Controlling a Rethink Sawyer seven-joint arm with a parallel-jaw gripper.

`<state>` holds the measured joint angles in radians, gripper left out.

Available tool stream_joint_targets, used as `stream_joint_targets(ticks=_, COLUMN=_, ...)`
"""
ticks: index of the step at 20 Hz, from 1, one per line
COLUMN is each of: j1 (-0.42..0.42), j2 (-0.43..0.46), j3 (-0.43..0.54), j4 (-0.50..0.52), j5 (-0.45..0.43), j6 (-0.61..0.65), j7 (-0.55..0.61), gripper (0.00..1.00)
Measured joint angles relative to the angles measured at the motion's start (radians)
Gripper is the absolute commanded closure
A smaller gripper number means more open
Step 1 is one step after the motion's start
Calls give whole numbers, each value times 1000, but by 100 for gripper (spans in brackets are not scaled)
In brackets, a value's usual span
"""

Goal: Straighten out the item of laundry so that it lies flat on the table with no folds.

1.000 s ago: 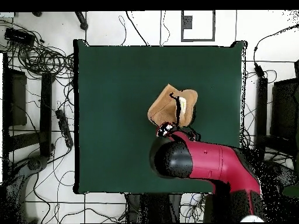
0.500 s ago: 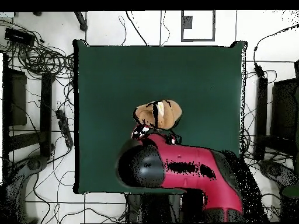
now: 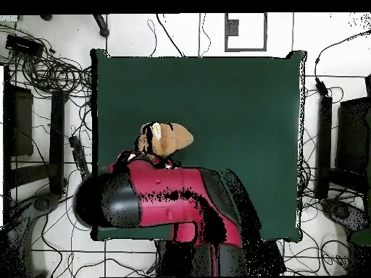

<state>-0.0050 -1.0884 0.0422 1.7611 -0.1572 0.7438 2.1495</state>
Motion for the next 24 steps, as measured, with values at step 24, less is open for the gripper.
stream_joint_targets(ticks=24, j1=132, j2=340, j3=-51, j4=-181, j5=76, j6=-276, j7=249, gripper=100)
